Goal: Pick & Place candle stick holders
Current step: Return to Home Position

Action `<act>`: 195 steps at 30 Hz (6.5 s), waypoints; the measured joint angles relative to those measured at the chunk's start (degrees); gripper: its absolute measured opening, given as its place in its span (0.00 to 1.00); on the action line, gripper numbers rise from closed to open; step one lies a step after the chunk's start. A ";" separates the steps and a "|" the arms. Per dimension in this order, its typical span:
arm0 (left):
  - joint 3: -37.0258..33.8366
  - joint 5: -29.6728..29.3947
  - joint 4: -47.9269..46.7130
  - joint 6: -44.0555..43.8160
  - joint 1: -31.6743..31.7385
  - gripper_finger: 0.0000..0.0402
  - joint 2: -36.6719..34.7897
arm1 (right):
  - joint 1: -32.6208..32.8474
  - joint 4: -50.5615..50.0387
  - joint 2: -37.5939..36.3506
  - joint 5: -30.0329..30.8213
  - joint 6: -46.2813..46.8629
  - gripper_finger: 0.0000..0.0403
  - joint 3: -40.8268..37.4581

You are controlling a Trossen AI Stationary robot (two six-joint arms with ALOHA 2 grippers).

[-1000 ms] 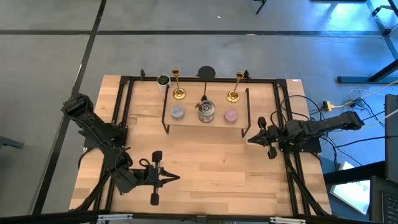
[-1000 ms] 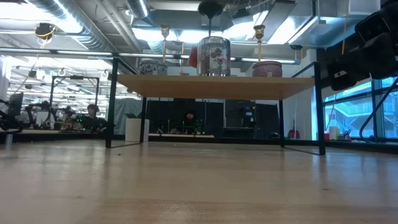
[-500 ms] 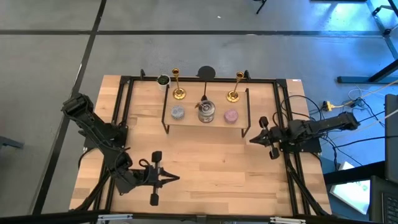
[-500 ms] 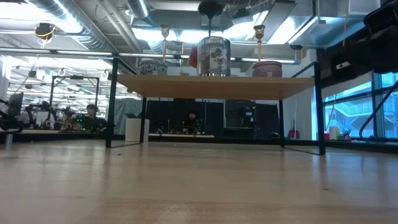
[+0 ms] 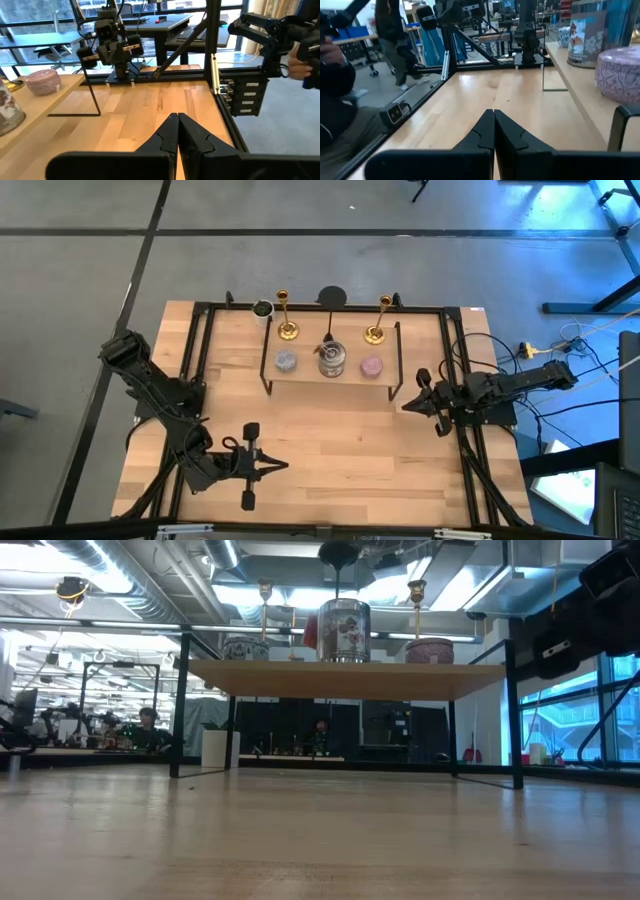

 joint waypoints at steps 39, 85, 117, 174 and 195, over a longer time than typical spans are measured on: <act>-22.80 26.61 0.59 13.75 1.25 0.00 -36.89 | 0.02 0.04 0.02 0.01 4.71 0.00 0.02; -45.03 55.11 -0.88 11.09 16.29 0.00 -69.04 | 0.02 0.02 0.04 0.03 4.71 0.00 0.02; -48.63 51.53 -10.51 5.15 21.79 0.00 -73.08 | 0.01 0.02 0.04 0.05 4.71 0.00 0.04; -48.63 49.02 -18.09 4.27 21.77 0.00 -73.02 | 0.02 0.02 0.04 0.05 4.70 0.00 0.04; -48.63 49.04 -18.07 4.27 21.77 0.00 -73.02 | 0.00 0.04 0.04 0.05 4.71 0.00 0.04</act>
